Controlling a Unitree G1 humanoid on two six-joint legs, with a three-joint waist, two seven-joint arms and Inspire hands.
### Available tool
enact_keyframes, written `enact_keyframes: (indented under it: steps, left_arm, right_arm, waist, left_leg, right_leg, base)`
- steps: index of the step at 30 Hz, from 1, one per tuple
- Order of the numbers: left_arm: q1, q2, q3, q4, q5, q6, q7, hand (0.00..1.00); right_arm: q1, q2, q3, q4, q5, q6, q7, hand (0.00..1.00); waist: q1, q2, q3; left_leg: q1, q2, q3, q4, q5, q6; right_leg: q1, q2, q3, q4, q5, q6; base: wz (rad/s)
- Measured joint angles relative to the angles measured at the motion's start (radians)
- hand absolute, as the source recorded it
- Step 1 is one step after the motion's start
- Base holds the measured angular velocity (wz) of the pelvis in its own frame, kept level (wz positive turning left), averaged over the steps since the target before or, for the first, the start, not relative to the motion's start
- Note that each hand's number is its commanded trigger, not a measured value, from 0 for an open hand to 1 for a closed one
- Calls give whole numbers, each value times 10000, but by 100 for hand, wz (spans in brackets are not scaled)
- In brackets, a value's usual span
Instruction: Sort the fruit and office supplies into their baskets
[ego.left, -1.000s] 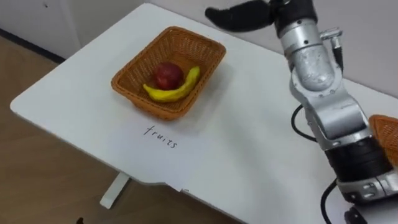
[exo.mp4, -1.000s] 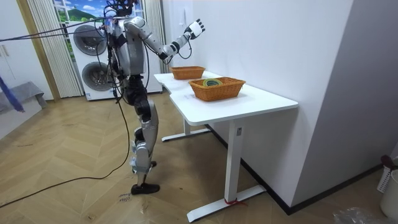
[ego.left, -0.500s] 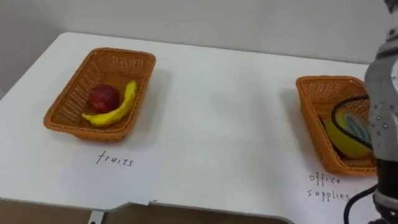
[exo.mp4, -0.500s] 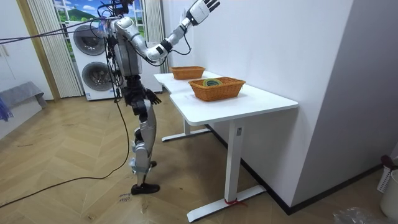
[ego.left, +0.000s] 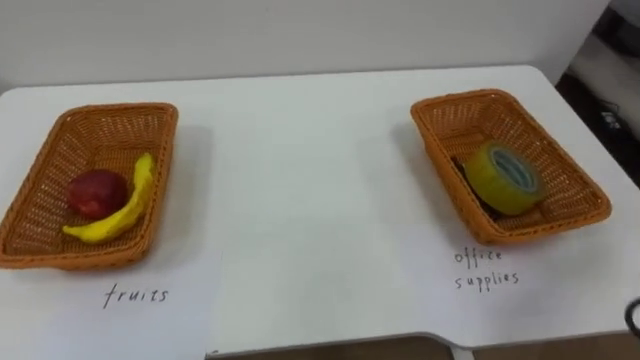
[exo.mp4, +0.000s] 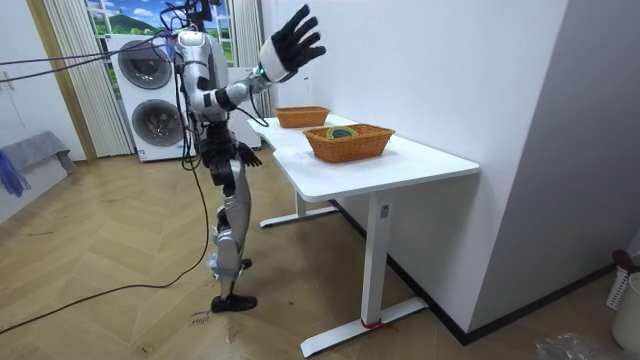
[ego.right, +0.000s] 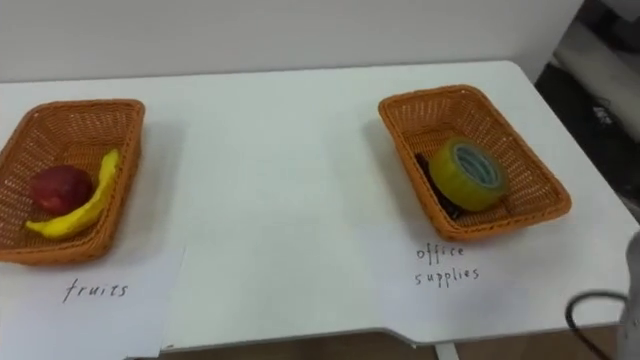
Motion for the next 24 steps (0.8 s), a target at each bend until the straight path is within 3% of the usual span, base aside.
enact_keyframes:
  steps: [3, 6, 11, 14, 21, 24]
  left_arm:
    - [-5, 15, 288, 14, -90, -2, 94, 0]
    - [-46, -1, 227, 16, -275, 65, 125, 0]
    - [-295, -49, 59, 19, -765, 72, 84, 0]
    - [-352, -68, 104, 65, -789, 23, 31, 0]
    - [-114, -262, 539, 266, -747, 55, -138, 0]
    - [-39, -337, 884, 602, -340, 85, -451, 0]
  right_arm:
    - [821, 197, -231, 711, 469, -267, -526, 0]
    - [1352, 820, -395, 1629, 1297, -449, -899, 0]
    - [2062, 1710, -69, 4982, 3407, -451, -994, 0]
    - [2106, 1867, 57, 7091, 4522, -486, -947, 0]
    - [2127, 2088, 434, 11130, 5156, -391, 144, 0]
    - [1939, 2156, 1159, 12941, 5085, 131, 1542, 0]
  waist:
    - [-84, -96, 5]
    - [-261, -175, 26]
    - [-276, -94, 35]
    - [-238, 106, 39]
    - [-179, 155, 27]
    - [-162, 81, 1]
  left_leg:
    - [23, 67, 121, 1, -78, -42]
    - [26, 78, 146, 11, -82, -49]
    - [16, 78, 142, 7, -113, -52]
    - [25, 69, 134, -5, -126, -47]
    - [132, 41, 97, -2, -136, -68]
    - [172, 25, 18, 23, -163, -79]
  right_leg:
    - [15, 70, 159, -46, 3, -6]
    - [28, 83, 169, -52, 3, -6]
    - [6, 83, 192, -59, 4, -7]
    - [13, 80, 224, -68, -13, 1]
    - [145, 72, 290, -91, -145, -9]
    - [188, 53, 164, -94, -231, -5]
  base:
    - [-15]
    - [0]
    - [-1]
    - [0]
    - [2]
    - [8]
